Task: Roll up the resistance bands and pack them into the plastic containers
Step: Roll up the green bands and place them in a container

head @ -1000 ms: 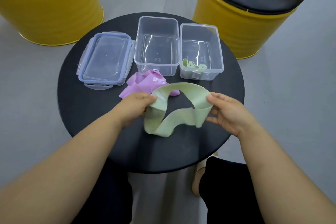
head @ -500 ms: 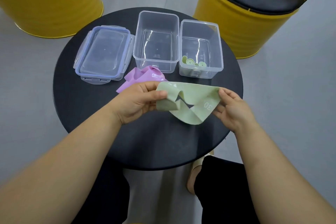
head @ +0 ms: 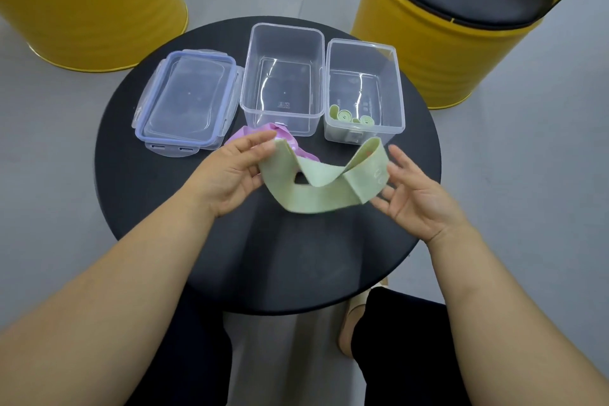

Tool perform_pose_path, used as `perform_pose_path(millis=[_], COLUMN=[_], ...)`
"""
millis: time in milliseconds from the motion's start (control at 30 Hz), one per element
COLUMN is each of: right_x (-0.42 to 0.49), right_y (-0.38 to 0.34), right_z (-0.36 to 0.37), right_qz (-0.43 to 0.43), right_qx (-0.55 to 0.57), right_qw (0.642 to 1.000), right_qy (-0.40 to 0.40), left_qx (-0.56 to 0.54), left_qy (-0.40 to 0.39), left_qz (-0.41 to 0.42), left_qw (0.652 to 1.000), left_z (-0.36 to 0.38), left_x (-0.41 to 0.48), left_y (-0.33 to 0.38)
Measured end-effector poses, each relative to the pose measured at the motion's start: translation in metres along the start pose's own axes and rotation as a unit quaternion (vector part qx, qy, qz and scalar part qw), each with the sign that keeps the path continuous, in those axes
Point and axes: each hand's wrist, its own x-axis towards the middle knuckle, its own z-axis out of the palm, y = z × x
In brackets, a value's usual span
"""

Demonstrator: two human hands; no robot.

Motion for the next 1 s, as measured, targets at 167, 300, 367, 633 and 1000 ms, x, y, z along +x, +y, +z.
perform_pose_path(millis=[167,300,367,633,1000], right_x=[0.005,0.003,-0.002,-0.078,-0.163], right_y=[0.009,0.016,0.019,0.004,-0.031], right_z=[-0.01,-0.015,-0.011,0.063,0.125], right_qz=[-0.015,-0.019,-0.067,-0.257,-0.408], right_qx=[-0.15,-0.34,-0.414,-0.345,-0.362], right_qw=[0.982,0.922,0.879,0.902,0.838], right_qy=[0.115,0.185,0.225,0.028,0.027], left_qx=[0.26,0.373,0.383,0.308,0.321], left_qy=[0.092,0.096,0.068,0.002,-0.018], left_qz=[0.082,0.163,0.159,0.153,0.234], left_qw=[0.958,0.908,0.907,0.939,0.918], left_z=[0.006,0.027,0.043,0.1,0.141], left_x=[-0.008,-0.02,-0.03,-0.071,-0.16], left_y=[0.0,0.012,0.017,0.04,0.093])
